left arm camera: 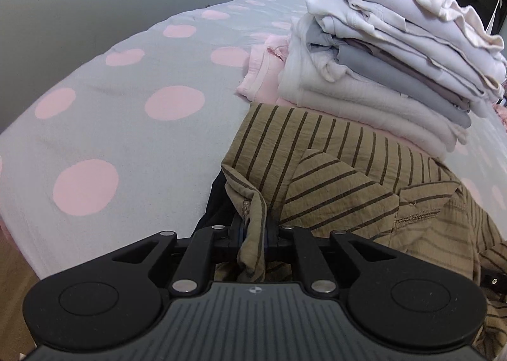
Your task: Fold clothes
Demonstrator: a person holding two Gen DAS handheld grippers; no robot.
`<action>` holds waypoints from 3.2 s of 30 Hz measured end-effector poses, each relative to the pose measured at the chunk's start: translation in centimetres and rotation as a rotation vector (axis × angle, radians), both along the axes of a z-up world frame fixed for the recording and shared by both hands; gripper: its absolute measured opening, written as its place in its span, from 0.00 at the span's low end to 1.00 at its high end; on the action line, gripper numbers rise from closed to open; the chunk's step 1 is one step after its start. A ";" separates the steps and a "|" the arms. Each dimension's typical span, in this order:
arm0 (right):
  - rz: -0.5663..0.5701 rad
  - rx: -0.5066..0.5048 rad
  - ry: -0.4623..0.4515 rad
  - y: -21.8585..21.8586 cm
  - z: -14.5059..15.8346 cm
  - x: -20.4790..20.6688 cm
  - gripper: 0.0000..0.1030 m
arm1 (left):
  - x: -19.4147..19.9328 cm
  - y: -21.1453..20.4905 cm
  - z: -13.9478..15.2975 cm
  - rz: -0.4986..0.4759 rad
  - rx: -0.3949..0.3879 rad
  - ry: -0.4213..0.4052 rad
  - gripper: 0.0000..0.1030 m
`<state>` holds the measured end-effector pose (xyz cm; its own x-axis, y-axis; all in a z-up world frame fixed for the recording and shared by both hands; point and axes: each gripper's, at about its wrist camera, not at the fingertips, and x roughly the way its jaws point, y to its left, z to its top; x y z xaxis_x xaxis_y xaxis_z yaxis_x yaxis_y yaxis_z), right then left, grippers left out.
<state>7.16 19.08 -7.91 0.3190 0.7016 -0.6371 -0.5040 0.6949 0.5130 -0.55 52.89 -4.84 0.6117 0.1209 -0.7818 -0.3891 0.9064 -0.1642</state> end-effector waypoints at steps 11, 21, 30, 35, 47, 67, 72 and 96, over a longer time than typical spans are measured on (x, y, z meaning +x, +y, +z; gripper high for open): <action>-0.032 -0.061 -0.281 -4.2 5.5 -1.3 0.33 | -2.4 -0.2 6.8 0.069 0.083 -0.108 0.26; 0.165 -0.079 -0.393 4.9 7.0 -0.3 0.20 | 4.1 -5.3 5.4 -0.091 0.100 -0.098 0.26; 0.257 -0.213 -0.382 11.6 1.6 1.0 0.20 | 4.8 -2.2 -1.0 -0.020 0.024 -0.008 0.30; 0.292 -0.240 -0.397 12.3 1.0 1.6 0.18 | 4.7 -1.7 -1.7 -0.010 0.010 -0.016 0.32; 0.345 -0.196 -0.439 8.9 6.9 0.2 0.33 | 0.0 -5.2 4.6 0.006 0.072 -0.097 0.33; 0.150 -0.279 -0.632 -15.1 17.5 -2.9 0.71 | 0.4 -26.8 18.4 -0.214 0.271 -0.201 0.47; -0.018 -0.276 -0.615 -22.7 18.8 -3.1 0.78 | 3.3 -33.8 21.8 -0.323 0.341 -0.257 0.53; -0.497 -0.300 -0.530 -40.5 13.7 -9.0 0.93 | 4.5 -55.8 16.6 -0.480 0.326 -0.530 0.71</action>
<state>-1.79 -21.45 5.83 0.8648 0.2192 -0.4517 -0.2232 0.9737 0.0453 3.98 -2.91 11.77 0.9366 -0.0776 -0.3418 0.1130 0.9900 0.0848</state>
